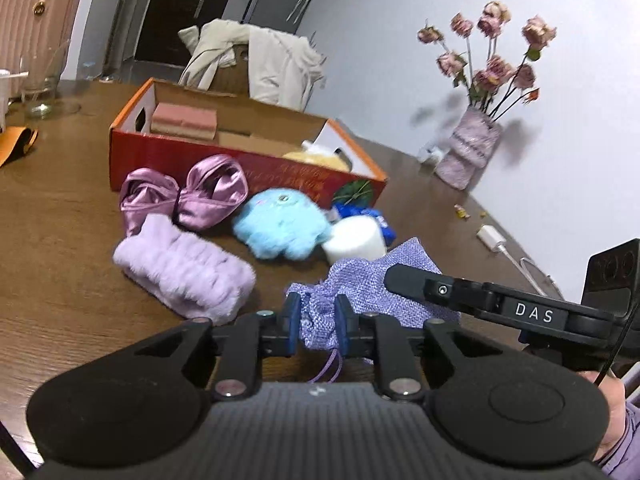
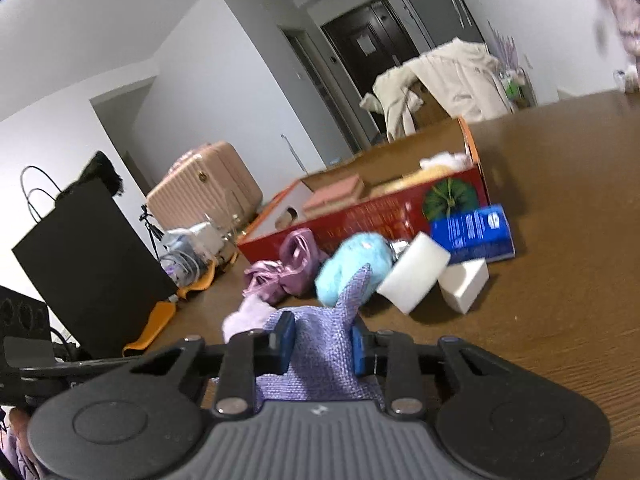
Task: Organize soft objects
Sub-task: 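Lift the mesh bag into the box and open both grippers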
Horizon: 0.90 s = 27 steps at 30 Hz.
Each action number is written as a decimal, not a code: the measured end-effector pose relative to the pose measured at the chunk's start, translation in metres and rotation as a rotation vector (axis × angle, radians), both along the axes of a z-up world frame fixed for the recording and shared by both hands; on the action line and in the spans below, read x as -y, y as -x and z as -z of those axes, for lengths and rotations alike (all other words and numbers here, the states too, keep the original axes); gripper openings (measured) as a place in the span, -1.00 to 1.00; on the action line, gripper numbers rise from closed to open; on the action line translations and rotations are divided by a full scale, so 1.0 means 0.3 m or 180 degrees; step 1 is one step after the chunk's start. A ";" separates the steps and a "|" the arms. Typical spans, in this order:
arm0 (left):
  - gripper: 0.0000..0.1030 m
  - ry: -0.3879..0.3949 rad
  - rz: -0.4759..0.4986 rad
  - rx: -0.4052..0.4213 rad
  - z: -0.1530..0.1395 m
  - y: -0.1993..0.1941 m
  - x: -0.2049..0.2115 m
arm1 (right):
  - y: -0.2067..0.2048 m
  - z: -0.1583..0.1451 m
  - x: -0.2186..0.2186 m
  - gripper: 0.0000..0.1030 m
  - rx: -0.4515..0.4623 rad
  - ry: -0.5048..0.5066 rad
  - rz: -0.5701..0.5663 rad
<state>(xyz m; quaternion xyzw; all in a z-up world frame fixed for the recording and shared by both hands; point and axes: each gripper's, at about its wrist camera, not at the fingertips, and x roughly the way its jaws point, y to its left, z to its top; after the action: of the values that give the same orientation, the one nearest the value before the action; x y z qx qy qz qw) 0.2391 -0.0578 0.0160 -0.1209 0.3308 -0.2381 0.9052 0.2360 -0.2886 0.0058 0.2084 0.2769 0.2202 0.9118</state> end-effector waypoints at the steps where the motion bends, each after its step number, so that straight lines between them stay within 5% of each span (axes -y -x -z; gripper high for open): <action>1: -0.65 0.0005 0.0005 0.0009 -0.007 0.006 -0.002 | 0.009 -0.009 0.001 -0.48 0.0018 0.0009 0.0009; 9: -0.69 0.0068 0.0071 0.0046 -0.123 -0.066 -0.015 | -0.021 -0.097 0.017 -0.50 0.0084 -0.0057 0.0007; 13: -0.69 -0.0020 0.0128 0.0378 -0.295 -0.281 0.019 | -0.232 -0.264 0.048 -0.50 0.0346 -0.0003 -0.0027; 17: -0.69 -0.0120 0.0126 0.0442 -0.382 -0.587 0.080 | -0.556 -0.368 0.066 -0.50 0.0331 0.0139 0.0035; 22: -0.69 -0.0220 -0.0011 0.0034 -0.264 -0.966 0.158 | -0.932 -0.300 0.044 -0.50 0.0050 0.0518 0.0166; 27: -0.69 -0.0336 -0.0075 -0.0354 -0.106 -1.215 0.213 | -1.154 -0.152 0.029 -0.50 -0.0271 0.0792 0.0273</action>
<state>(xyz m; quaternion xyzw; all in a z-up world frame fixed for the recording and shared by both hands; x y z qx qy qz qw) 0.6036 -0.1217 0.0479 -0.0899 0.3912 -0.2026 0.8932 0.5822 -0.2974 0.0513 0.1145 0.3314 0.1360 0.9266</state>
